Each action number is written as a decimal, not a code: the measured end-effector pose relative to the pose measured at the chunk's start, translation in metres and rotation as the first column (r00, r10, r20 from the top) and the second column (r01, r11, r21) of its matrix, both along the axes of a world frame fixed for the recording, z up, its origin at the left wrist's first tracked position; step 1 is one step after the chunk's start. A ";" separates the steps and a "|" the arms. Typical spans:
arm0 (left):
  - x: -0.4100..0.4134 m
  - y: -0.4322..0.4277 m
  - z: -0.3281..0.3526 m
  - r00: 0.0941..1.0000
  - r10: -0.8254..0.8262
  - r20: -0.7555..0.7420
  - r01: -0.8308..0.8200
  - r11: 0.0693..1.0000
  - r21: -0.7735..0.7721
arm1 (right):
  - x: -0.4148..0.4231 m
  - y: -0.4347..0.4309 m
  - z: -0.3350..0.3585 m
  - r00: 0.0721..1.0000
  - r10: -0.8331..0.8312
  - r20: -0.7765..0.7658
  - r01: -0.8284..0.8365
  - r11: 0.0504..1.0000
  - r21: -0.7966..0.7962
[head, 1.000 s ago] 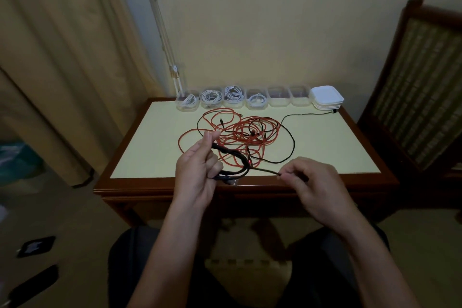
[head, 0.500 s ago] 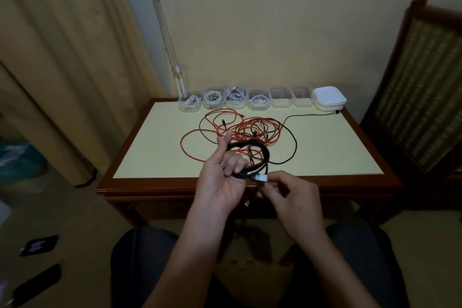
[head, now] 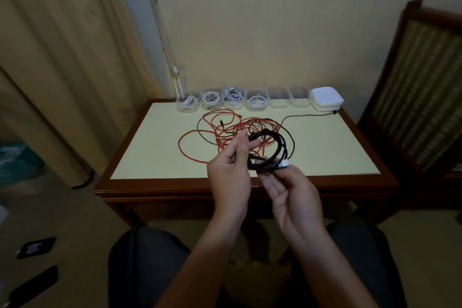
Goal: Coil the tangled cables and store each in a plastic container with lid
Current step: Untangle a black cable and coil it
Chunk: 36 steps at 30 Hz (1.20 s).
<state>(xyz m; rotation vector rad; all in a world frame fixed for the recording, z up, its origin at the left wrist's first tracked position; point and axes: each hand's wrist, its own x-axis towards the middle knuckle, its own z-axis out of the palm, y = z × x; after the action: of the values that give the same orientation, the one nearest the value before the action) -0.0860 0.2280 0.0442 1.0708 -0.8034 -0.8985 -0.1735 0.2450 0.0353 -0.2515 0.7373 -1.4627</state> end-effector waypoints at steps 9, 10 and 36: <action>-0.005 0.002 -0.009 0.998 0.009 -0.057 -0.010 1.000 -0.020 | -0.005 -0.006 -0.002 0.999 0.054 -0.006 -0.054 0.998 -0.016; -0.006 0.002 -0.009 0.995 -0.004 -0.097 0.003 1.000 -0.010 | -0.005 -0.008 -0.005 0.998 0.063 0.009 -0.063 0.998 0.000; 0.002 -0.065 -0.072 0.914 -0.143 -0.381 0.292 0.882 0.370 | -0.022 -0.078 -0.079 0.875 0.119 -0.470 -0.021 0.978 0.207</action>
<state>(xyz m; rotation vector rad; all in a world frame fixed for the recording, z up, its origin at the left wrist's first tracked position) -0.0844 0.1625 -0.0278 1.1597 -0.4479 -1.4597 -0.1954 0.1673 -0.0434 -0.4957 1.2566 -1.2544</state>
